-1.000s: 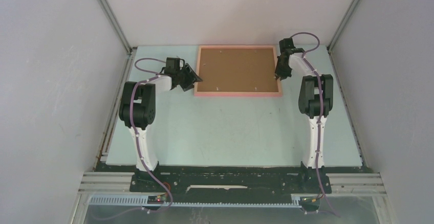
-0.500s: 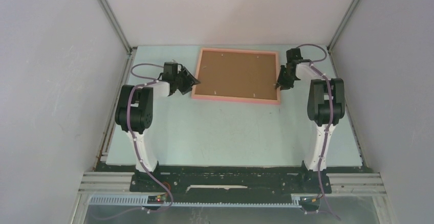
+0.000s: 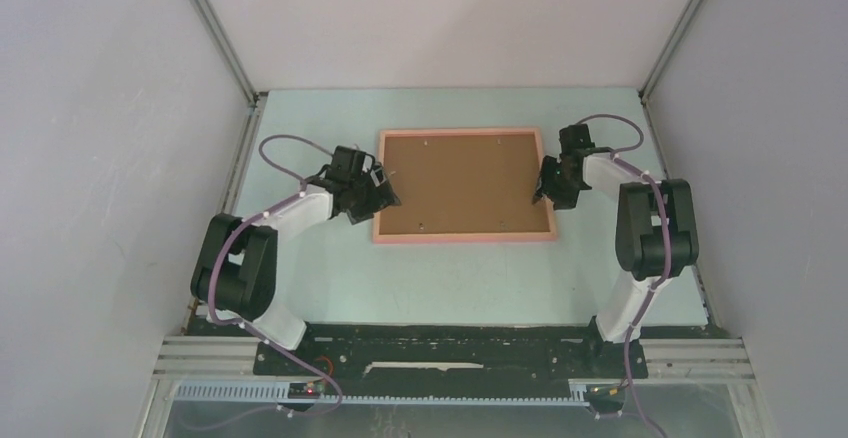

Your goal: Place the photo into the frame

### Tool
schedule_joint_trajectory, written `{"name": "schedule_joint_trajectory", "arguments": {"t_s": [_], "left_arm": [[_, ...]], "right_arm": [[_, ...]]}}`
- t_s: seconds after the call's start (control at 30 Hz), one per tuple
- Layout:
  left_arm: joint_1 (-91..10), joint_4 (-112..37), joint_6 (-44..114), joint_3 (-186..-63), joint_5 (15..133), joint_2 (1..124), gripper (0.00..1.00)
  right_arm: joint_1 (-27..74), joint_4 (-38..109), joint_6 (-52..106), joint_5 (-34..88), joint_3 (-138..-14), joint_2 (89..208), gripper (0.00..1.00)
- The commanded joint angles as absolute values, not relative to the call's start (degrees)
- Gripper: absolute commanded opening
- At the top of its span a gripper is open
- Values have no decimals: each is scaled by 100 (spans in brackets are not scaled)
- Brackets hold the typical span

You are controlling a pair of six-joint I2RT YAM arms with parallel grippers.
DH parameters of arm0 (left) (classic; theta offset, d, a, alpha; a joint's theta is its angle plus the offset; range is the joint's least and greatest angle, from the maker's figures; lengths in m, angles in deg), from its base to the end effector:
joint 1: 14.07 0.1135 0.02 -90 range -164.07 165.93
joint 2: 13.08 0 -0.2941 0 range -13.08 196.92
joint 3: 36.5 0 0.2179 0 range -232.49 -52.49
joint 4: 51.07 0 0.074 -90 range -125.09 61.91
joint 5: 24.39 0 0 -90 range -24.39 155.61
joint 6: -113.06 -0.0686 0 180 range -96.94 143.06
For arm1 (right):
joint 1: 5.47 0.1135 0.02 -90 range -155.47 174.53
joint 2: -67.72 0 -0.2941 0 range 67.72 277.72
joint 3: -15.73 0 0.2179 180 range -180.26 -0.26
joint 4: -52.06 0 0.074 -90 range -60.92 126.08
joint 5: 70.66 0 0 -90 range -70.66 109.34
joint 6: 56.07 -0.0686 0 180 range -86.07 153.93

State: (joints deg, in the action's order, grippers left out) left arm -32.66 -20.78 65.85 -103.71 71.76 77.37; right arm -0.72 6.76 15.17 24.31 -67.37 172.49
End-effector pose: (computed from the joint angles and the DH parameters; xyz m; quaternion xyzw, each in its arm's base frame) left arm 0.2887 -0.1049 0.2073 -0.1824 0.9309 -0.2033 0.2427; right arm 0.3515 0.0352 0.1864 0.1108 0.9727 0.0822 0.1866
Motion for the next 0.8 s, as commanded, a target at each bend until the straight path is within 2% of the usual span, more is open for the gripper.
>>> {"name": "schedule_joint_trajectory", "arguments": {"t_s": [0.0,0.23,0.43,0.57,0.67,0.77], "left_arm": [[-3318,-1479,5910,-11264,6434,7623,84],[-3299,-1494,5985,-11672,6449,8257,92],[-3170,-1646,6463,-11265,7127,8303,97],[-3178,-1849,6944,-10859,7773,8462,97],[-3193,-2136,7189,-10409,8147,8363,95],[-3360,-2461,7444,-9828,8303,7992,93]], "right_arm": [[8,865,1336,2953,-6715,16976,65],[546,610,1398,2208,-6687,16802,97],[622,386,892,1467,-6304,16597,100],[750,391,441,733,-5638,15845,100],[748,279,94,775,-5091,15150,100],[848,667,-529,1598,-4476,14703,97]]}}
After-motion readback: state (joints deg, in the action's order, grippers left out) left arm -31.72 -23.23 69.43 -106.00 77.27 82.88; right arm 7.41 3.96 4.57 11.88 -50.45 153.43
